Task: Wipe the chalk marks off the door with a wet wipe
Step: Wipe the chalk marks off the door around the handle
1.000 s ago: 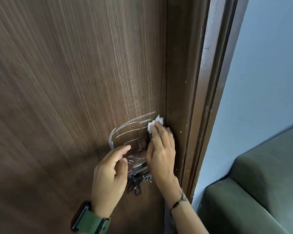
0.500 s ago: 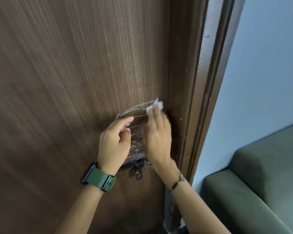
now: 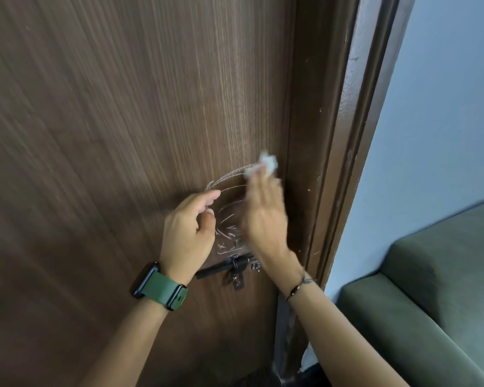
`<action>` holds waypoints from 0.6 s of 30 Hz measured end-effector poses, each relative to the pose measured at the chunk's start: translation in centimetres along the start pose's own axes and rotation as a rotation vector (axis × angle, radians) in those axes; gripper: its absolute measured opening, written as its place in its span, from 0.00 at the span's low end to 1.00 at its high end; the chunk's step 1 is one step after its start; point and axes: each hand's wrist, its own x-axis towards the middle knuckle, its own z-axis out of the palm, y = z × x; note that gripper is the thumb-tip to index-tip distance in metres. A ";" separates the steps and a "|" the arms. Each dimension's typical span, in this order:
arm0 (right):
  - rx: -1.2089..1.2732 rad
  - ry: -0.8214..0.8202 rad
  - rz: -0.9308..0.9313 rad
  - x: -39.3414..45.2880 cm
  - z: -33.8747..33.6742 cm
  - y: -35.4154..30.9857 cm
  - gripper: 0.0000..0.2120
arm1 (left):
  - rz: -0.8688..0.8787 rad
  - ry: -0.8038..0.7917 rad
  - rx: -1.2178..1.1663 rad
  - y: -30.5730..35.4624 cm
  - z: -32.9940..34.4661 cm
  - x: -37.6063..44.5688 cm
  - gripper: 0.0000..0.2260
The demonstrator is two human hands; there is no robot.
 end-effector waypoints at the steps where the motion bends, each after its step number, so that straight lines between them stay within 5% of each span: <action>1: -0.003 -0.049 -0.135 -0.8 0.3 -1.0 0.23 | -0.001 -0.004 0.000 -0.1 -0.1 0.0 0.16; 3: -0.025 -0.075 -0.265 -1.3 0.0 -0.3 0.23 | 0.007 -0.018 -0.001 -0.1 -0.2 0.0 0.16; 7: 0.074 0.087 0.124 1.4 -1.3 1.2 0.22 | 0.021 0.006 -0.007 0.0 -0.7 0.3 0.16; 11: 0.029 -0.021 -0.224 -1.2 0.1 -1.8 0.22 | 0.012 0.021 -0.034 0.1 -0.6 0.5 0.16; 15: 0.092 0.080 0.145 1.0 -1.3 1.6 0.22 | 0.048 0.025 -0.023 0.1 -1.0 0.2 0.16; 18: 0.030 -0.017 -0.154 -1.2 0.1 -1.4 0.23 | 0.027 0.029 -0.021 -0.1 -1.2 0.3 0.16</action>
